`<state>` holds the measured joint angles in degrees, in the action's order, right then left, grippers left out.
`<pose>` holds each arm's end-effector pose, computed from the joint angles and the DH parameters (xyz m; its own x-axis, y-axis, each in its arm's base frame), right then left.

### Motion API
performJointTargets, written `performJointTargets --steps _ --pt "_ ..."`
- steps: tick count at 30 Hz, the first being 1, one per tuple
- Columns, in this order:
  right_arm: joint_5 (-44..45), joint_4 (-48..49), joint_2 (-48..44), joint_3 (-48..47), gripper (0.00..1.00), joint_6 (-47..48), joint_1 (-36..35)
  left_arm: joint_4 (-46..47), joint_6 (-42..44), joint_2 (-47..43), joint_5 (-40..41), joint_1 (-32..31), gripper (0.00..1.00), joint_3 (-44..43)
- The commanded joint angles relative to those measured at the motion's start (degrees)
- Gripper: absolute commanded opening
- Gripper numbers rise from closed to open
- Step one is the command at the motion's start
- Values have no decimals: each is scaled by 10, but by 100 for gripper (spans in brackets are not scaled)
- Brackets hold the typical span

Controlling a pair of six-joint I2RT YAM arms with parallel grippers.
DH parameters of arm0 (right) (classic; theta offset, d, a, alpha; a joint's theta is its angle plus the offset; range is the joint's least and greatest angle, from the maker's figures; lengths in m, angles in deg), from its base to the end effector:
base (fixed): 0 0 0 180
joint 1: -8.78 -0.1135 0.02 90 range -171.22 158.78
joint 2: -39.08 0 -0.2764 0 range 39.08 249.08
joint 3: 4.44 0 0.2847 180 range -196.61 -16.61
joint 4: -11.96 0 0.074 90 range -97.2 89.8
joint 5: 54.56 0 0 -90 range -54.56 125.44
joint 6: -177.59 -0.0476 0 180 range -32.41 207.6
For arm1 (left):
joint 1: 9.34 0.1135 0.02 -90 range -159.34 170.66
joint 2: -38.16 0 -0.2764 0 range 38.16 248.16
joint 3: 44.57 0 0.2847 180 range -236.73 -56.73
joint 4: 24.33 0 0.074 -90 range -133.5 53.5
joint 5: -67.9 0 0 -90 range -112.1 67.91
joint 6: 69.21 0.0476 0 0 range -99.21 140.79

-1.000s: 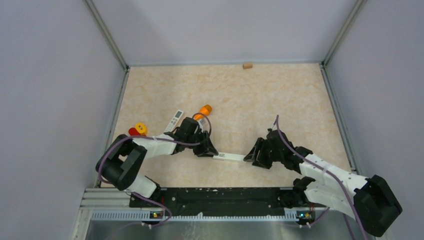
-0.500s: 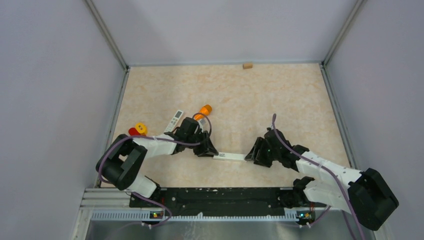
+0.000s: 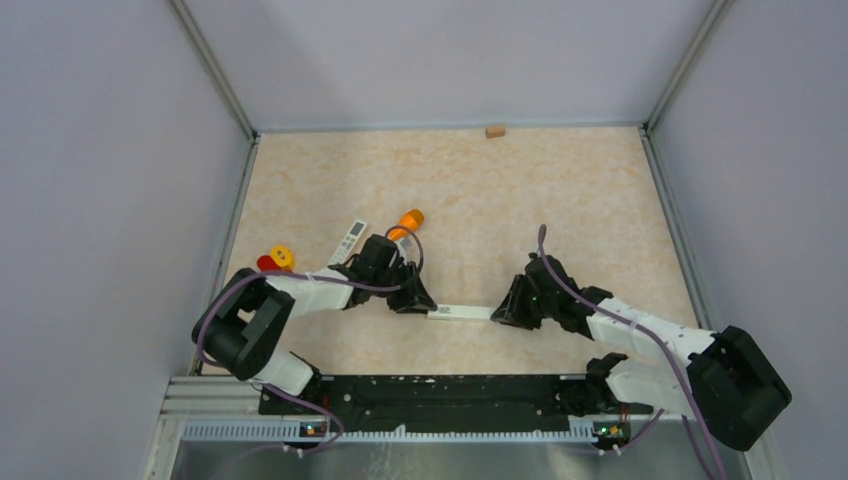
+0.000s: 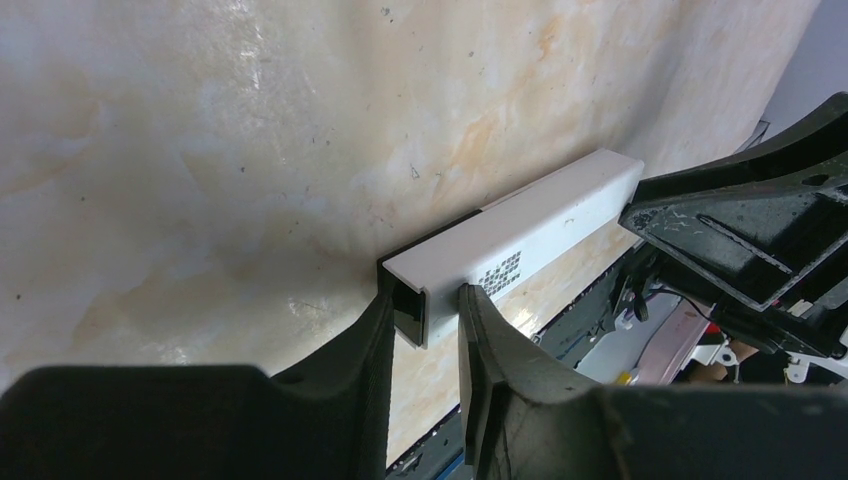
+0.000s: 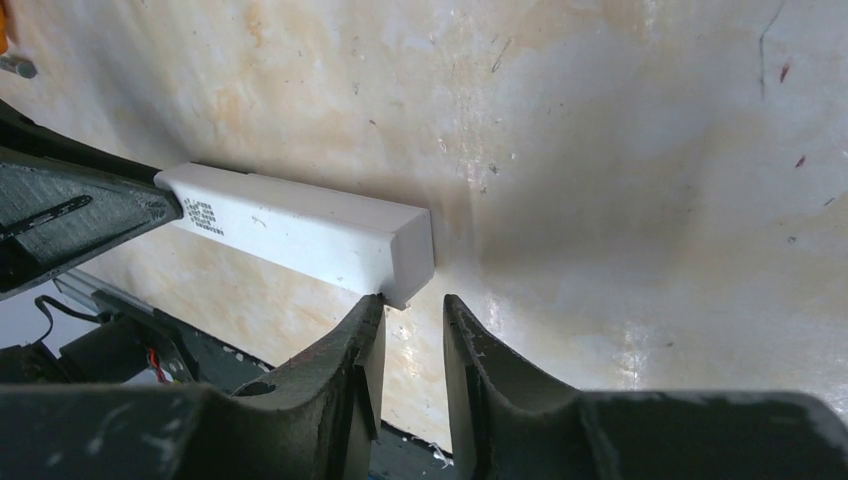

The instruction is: Load the batteries into the remote control

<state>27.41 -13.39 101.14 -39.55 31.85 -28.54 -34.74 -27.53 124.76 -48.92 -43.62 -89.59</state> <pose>0.1696 0.1377 0.1328 -0.9065 0.3380 -0.2529 0.1439 0.8106 0.5676 0.2261 -0.1801 0.1087 -0.9798 -0.1388 -0.1440 0.0007 0.7177 -0.6963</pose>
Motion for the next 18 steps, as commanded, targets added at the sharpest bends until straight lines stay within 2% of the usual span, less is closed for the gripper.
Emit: performJointTargets --steps 1,13,18 --pt "15 -7 12 -12 27 19 3 -98 24 35 93 -9 28 41" --pt "19 27 62 2 23 30 -11 -85 16 28 91 -9 18 54" --pt "25 47 86 7 23 27 -24 -82 16 26 95 -9 10 60"
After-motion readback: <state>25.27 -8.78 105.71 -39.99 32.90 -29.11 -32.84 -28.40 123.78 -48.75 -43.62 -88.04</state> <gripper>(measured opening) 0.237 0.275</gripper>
